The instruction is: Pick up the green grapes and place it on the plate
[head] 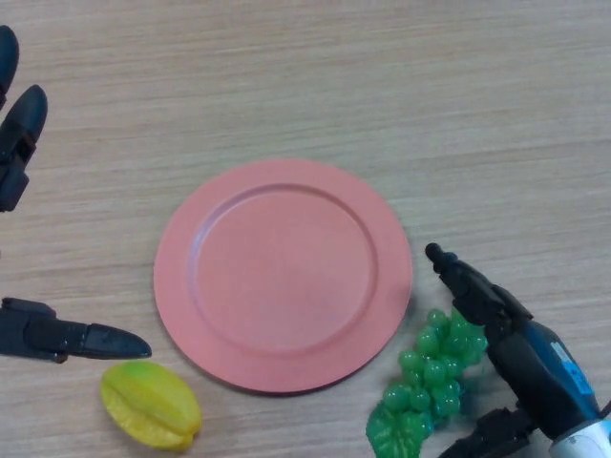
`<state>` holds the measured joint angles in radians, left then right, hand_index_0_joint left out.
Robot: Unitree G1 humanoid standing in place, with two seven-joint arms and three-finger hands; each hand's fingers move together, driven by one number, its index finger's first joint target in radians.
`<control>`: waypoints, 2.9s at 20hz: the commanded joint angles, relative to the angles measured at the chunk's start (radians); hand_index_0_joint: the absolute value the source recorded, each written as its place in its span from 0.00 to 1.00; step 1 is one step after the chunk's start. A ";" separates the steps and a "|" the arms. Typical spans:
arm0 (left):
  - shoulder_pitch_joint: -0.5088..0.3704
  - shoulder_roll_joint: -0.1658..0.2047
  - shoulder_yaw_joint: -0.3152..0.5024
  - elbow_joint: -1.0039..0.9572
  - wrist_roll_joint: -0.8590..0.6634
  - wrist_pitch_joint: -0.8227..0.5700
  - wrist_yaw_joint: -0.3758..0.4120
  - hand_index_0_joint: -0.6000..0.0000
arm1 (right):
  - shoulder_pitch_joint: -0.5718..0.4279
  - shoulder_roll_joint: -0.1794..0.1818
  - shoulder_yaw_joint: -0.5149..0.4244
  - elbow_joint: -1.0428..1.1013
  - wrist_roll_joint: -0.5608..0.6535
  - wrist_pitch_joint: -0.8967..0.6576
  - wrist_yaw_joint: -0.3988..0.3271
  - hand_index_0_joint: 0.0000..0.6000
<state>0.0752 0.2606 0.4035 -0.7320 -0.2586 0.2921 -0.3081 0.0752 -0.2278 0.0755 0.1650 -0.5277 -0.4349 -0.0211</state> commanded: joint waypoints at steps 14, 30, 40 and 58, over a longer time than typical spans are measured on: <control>-0.012 0.018 0.020 -0.028 -0.002 -0.110 0.037 1.00 | -0.006 0.002 -0.055 -0.125 0.369 0.100 0.159 1.00; -0.021 0.026 0.036 -0.044 -0.042 -0.083 0.040 1.00 | -0.194 0.038 0.118 -0.910 0.348 0.876 0.125 1.00; -0.039 0.047 0.040 0.016 -0.040 -0.105 0.023 1.00 | -0.018 -0.018 0.134 -1.033 0.112 0.807 0.301 0.00; -0.036 0.047 0.051 0.019 -0.053 -0.126 0.022 1.00 | -0.163 -0.148 -0.113 -0.464 -0.512 -0.399 0.531 0.00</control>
<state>0.0592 0.2706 0.3970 -0.6732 -0.2826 0.2919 -0.2957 -0.0588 -0.3578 0.0313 -0.2425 -1.1253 -0.8289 0.6113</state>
